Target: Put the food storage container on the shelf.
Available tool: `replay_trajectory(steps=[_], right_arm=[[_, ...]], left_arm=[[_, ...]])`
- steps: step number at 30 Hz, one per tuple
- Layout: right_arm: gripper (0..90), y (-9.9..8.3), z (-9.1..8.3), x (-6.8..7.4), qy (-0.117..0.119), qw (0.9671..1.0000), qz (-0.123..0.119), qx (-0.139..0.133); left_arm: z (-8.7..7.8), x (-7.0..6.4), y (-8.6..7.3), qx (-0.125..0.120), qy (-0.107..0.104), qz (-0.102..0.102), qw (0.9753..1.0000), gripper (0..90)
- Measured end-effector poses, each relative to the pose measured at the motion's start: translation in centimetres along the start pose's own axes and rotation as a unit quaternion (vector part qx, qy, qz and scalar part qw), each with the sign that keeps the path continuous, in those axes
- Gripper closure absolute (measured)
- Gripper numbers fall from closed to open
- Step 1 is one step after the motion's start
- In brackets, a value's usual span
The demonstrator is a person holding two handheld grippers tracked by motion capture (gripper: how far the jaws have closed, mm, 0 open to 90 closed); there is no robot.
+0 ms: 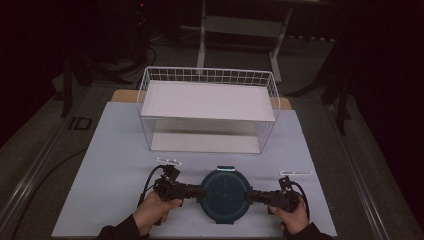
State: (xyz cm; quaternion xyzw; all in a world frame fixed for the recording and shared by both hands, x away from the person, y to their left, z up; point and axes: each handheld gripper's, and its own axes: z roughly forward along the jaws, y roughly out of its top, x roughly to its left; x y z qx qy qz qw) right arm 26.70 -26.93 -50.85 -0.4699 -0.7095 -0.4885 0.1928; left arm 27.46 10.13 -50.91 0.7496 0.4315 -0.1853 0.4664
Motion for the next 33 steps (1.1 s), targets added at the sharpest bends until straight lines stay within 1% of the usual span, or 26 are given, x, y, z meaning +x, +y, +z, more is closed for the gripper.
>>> replay_trajectory(steps=[3,5,10,11,15,17,20,22,25,26,27,30,31,32,33], right_arm=[[56.6,-0.1,0.0,0.4,-0.006,1.0000,-0.002,-0.003],[56.8,-0.1,0.0,0.8,-0.011,0.9999,-0.009,-0.002],[57.0,0.1,0.0,0.8,-0.008,0.9999,-0.009,-0.003],[57.0,0.1,0.1,0.9,-0.008,0.9999,-0.011,-0.003],[57.1,0.7,0.1,1.3,-0.008,0.9996,-0.024,-0.008],[57.1,1.2,0.0,1.6,-0.007,0.9993,-0.033,-0.013],[57.1,2.0,0.2,1.9,-0.008,0.9986,-0.048,-0.018],[57.1,2.5,0.4,2.0,-0.008,0.9983,-0.054,-0.020],[57.0,3.5,0.8,2.1,-0.007,0.9975,-0.066,-0.021],[57.0,3.8,0.8,2.2,-0.007,0.9973,-0.069,-0.023],[57.0,4.1,0.9,2.3,-0.007,0.9970,-0.073,-0.026],[57.0,5.1,1.0,2.5,-0.007,0.9948,-0.095,-0.037],[57.0,5.4,1.1,2.5,-0.008,0.9940,-0.102,-0.040],[57.1,5.8,1.1,2.6,-0.007,0.9935,-0.105,-0.042],[57.0,6.1,1.2,2.6,-0.007,0.9931,-0.109,-0.044]], left_arm=[[-0.1,-0.3,-0.1,-0.003,0.007,-0.003,1.0000,55.3],[-0.2,-0.4,-0.2,-0.005,0.010,-0.004,0.9999,55.5],[-0.4,-0.6,-0.3,-0.008,0.014,-0.007,0.9998,55.7],[-0.5,-0.7,-0.3,-0.014,0.018,-0.004,0.9997,55.7],[-1.0,-0.7,0.0,-0.026,0.014,0.001,0.9996,55.6],[-1.3,-0.7,0.3,-0.032,0.013,0.009,0.9994,55.6],[-1.8,-0.8,0.9,-0.039,0.021,0.017,0.9989,55.6],[-2.2,-0.7,1.2,-0.045,0.027,0.024,0.9983,55.6],[-2.7,-0.6,1.8,-0.054,0.032,0.030,0.9976,55.6],[-2.9,-0.5,2.0,-0.058,0.033,0.033,0.9972,55.6],[-3.0,-0.5,2.3,-0.064,0.035,0.041,0.9965,55.6],[-3.5,-0.4,3.1,-0.074,0.040,0.059,0.9947,55.7],[-3.7,-0.4,3.4,-0.078,0.041,0.060,0.9943,55.7],[-3.8,-0.3,3.7,-0.078,0.043,0.067,0.9938,55.7],[-3.9,-0.2,4.0,-0.081,0.044,0.067,0.9934,55.8]])
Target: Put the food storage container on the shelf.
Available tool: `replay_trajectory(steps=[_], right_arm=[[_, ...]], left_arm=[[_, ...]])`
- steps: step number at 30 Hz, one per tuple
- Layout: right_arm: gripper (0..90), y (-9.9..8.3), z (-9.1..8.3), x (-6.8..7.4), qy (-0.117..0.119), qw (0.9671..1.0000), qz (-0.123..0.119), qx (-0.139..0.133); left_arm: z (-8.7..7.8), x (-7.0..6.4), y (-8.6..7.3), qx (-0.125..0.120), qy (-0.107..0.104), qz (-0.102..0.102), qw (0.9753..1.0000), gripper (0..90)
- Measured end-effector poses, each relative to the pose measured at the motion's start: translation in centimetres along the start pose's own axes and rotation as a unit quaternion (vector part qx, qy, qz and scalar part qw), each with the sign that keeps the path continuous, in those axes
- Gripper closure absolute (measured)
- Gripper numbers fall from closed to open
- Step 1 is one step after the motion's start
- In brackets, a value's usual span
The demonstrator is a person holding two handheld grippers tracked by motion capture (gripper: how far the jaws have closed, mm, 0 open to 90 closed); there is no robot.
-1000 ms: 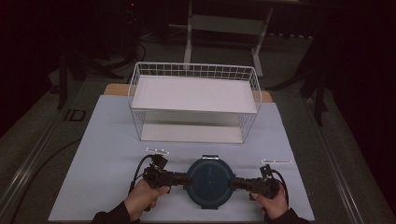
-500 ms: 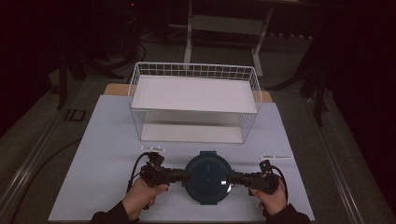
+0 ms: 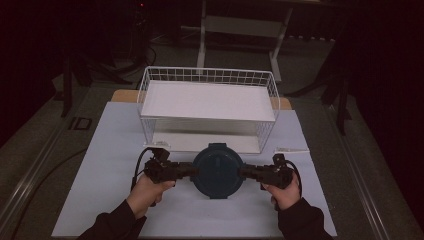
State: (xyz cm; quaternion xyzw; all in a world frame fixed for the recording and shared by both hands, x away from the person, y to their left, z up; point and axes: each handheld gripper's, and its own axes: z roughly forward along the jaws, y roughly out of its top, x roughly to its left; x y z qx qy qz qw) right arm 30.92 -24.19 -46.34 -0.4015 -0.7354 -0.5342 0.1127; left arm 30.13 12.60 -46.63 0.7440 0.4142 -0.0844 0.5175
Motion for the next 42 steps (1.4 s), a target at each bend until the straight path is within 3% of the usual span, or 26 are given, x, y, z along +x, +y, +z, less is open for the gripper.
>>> replay_trajectory(steps=[6,15,33,35,42], right_arm=[[56.9,1.4,0.9,-1.0,-0.001,1.0000,-0.005,-0.008],[57.0,3.4,2.7,-2.6,-0.006,0.9992,-0.031,-0.027],[56.3,4.0,6.3,-6.5,-0.022,0.9988,-0.027,-0.035],[56.2,4.0,6.5,-6.8,-0.030,0.9985,-0.028,-0.035],[56.0,4.1,6.9,-7.4,-0.044,0.9980,-0.028,-0.035]], left_arm=[[0.1,1.0,1.7,0.001,0.018,0.012,0.9998,55.8],[0.2,3.5,3.1,-0.029,0.030,0.023,0.9989,55.6],[2.0,7.5,3.2,-0.046,0.059,0.022,0.9969,55.2],[2.3,7.7,3.2,-0.046,0.064,0.008,0.9969,55.1],[2.7,8.2,3.4,-0.043,0.063,0.008,0.9971,55.2]])
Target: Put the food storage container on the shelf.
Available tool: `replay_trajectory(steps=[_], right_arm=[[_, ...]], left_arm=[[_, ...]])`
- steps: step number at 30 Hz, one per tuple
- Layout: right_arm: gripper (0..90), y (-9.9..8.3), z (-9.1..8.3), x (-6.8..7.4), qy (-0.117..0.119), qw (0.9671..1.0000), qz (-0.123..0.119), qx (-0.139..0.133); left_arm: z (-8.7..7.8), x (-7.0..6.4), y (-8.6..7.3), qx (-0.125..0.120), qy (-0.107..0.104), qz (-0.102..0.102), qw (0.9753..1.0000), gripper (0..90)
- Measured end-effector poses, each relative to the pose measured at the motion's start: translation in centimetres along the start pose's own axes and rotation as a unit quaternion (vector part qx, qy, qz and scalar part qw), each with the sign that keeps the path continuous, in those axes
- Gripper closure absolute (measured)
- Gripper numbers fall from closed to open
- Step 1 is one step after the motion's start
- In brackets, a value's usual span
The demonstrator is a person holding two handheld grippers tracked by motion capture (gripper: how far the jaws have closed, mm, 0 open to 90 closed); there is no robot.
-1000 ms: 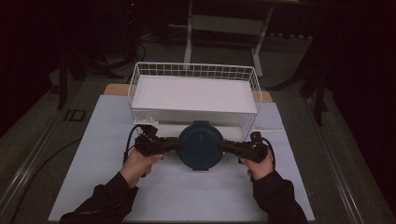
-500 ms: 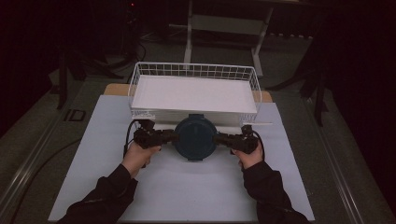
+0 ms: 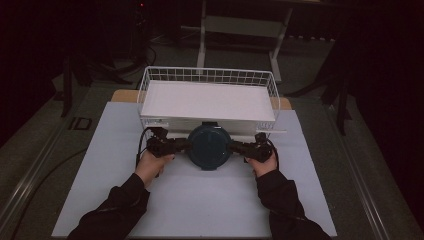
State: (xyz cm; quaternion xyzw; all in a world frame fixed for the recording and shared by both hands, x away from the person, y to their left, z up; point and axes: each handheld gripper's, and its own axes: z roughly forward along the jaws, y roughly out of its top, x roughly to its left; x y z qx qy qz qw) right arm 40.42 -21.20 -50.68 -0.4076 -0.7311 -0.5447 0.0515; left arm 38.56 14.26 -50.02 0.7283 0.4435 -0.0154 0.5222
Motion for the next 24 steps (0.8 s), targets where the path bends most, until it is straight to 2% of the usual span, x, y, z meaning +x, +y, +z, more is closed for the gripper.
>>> replay_trajectory(steps=[5,7,8,9,10,11,12,14,16,19,24], right_arm=[[54.9,-0.1,0.0,-0.2,-0.004,1.0000,0.005,-0.004],[53.1,-0.2,0.0,-0.1,-0.010,0.9999,0.004,-0.007],[52.5,-0.1,0.0,0.2,-0.023,0.9997,0.002,-0.005],[51.8,-0.1,0.0,0.2,-0.027,0.9996,0.001,-0.006],[49.8,0.0,0.1,0.1,-0.031,0.9995,-0.001,-0.006],[47.2,0.0,0.2,0.2,-0.043,0.9991,-0.004,-0.004],[47.2,0.0,0.2,0.2,-0.043,0.9991,-0.004,-0.004],[45.5,-0.1,0.3,0.0,-0.046,0.9989,-0.002,-0.011],[44.5,0.1,0.3,0.2,-0.053,0.9985,-0.002,-0.014],[43.8,0.3,0.4,0.6,-0.073,0.9969,-0.019,-0.020],[43.3,0.6,0.7,0.8,-0.093,0.9951,-0.021,-0.025]], left_arm=[[0.2,0.3,-0.1,-0.011,-0.004,0.007,0.9999,54.6],[0.4,0.6,-0.1,-0.016,-0.009,0.001,0.9998,53.9],[0.6,0.0,-0.3,-0.021,-0.034,-0.054,0.9977,53.9],[0.8,-0.8,-0.3,-0.029,-0.058,-0.128,0.9896,53.6],[0.8,-0.7,-0.4,-0.032,-0.051,-0.121,0.9909,53.0],[0.7,0.8,-0.2,-0.028,0.007,0.003,0.9996,51.6],[0.7,0.8,-0.2,-0.030,0.013,0.015,0.9994,51.6],[0.9,0.9,-0.2,-0.034,0.011,0.005,0.9994,51.7],[1.0,0.9,-0.1,-0.040,0.018,0.015,0.9989,50.4],[1.1,1.0,0.0,-0.045,0.031,0.008,0.9985,44.8],[1.4,1.0,0.2,-0.056,0.055,0.018,0.9968,40.1]])
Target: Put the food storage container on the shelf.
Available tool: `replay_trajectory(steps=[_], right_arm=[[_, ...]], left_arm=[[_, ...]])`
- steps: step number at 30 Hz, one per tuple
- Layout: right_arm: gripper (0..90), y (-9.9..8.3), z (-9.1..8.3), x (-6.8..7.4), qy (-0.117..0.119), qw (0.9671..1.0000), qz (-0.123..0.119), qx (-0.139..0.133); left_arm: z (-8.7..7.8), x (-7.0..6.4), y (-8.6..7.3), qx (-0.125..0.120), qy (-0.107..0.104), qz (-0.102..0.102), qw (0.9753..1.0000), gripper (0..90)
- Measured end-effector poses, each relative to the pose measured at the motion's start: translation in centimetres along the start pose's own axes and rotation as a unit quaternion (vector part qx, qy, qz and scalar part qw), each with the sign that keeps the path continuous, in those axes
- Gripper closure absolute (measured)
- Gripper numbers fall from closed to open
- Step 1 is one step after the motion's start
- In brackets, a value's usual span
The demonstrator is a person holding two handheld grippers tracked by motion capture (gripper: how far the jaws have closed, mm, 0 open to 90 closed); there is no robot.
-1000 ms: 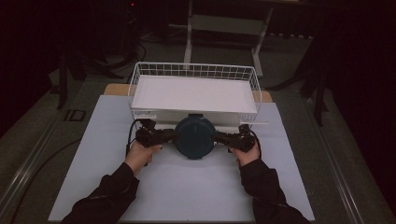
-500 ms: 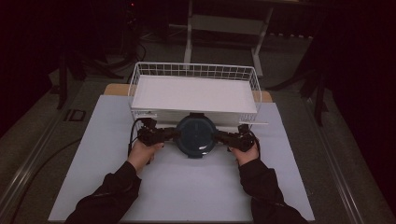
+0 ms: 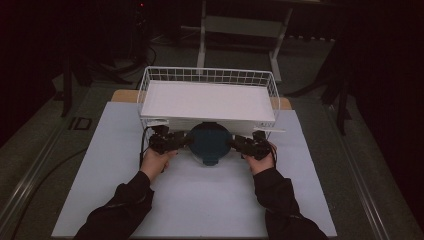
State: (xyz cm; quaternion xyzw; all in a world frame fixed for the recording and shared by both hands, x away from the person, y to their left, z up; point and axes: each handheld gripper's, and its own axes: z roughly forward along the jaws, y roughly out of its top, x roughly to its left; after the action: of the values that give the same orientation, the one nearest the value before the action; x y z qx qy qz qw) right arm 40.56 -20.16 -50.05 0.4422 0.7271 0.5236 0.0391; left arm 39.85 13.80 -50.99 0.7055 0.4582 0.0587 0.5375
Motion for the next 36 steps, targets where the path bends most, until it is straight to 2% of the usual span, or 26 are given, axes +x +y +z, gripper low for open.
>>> replay_trajectory(steps=[4,7,8,9,10,12,13,14,16,19,21,24,27,30,36], right_arm=[[43.2,0.1,0.1,0.0,-0.004,0.9999,0.010,0.001],[44.1,0.0,0.0,0.4,-0.015,0.9999,-0.002,-0.004],[43.5,0.0,0.0,0.4,-0.016,0.9997,-0.018,-0.010],[43.2,0.0,0.0,0.4,-0.020,0.9993,-0.028,-0.013],[43.1,-0.1,-0.1,0.6,-0.020,0.9993,-0.027,-0.015],[42.4,-0.1,-0.4,1.0,-0.022,0.9994,-0.023,-0.013],[42.4,-0.1,-0.5,1.1,-0.020,0.9992,-0.031,-0.016],[42.3,-0.1,-0.6,1.2,-0.018,0.9991,-0.035,-0.019],[42.2,-0.2,-0.9,1.4,-0.018,0.9989,-0.038,-0.020],[42.1,-0.2,-1.3,1.9,-0.021,0.9985,-0.048,-0.017],[42.3,-0.2,-1.6,2.3,-0.025,0.9979,-0.057,-0.018],[43.1,-0.3,-2.1,2.5,-0.022,0.9980,-0.056,-0.022],[44.1,-0.6,-2.6,2.9,-0.017,0.9981,-0.055,-0.020],[44.2,-1.0,-3.1,3.9,-0.019,0.9975,-0.066,-0.016],[47.4,-1.8,-3.7,6.1,-0.003,0.9969,-0.078,-0.013]], left_arm=[[0.0,-0.1,0.0,-0.002,0.006,0.002,1.0000,40.2],[-0.1,-0.5,0.0,-0.001,0.014,0.009,0.9999,39.8],[-0.2,-0.6,0.0,-0.003,0.013,0.010,0.9999,37.9],[-0.2,-0.6,0.0,-0.004,-0.002,0.024,0.9997,33.5],[-0.3,-0.6,0.0,-0.002,-0.010,0.036,0.9993,27.8],[-0.5,-1.1,-0.1,0.001,-0.020,0.033,0.9993,24.9],[-0.5,-1.3,-0.1,0.005,-0.022,0.043,0.9988,22.9],[-0.6,-1.5,-0.2,0.007,-0.022,0.049,0.9985,19.4],[-0.8,-2.1,-0.3,0.011,-0.020,0.051,0.9985,13.0],[-1.3,-2.6,-0.2,0.015,-0.033,0.060,0.9975,0.8],[-1.8,-3.0,-0.2,0.015,-0.032,0.075,0.9966,0.6],[-2.5,-3.6,-0.4,0.022,-0.038,0.082,0.9956,0.6],[-3.5,-4.2,-0.6,0.020,-0.044,0.088,0.9950,0.6],[-4.7,-4.9,-0.9,0.018,-0.049,0.092,0.9944,0.6],[-7.7,-6.3,-1.8,0.021,-0.050,0.109,0.9925,0.6]])
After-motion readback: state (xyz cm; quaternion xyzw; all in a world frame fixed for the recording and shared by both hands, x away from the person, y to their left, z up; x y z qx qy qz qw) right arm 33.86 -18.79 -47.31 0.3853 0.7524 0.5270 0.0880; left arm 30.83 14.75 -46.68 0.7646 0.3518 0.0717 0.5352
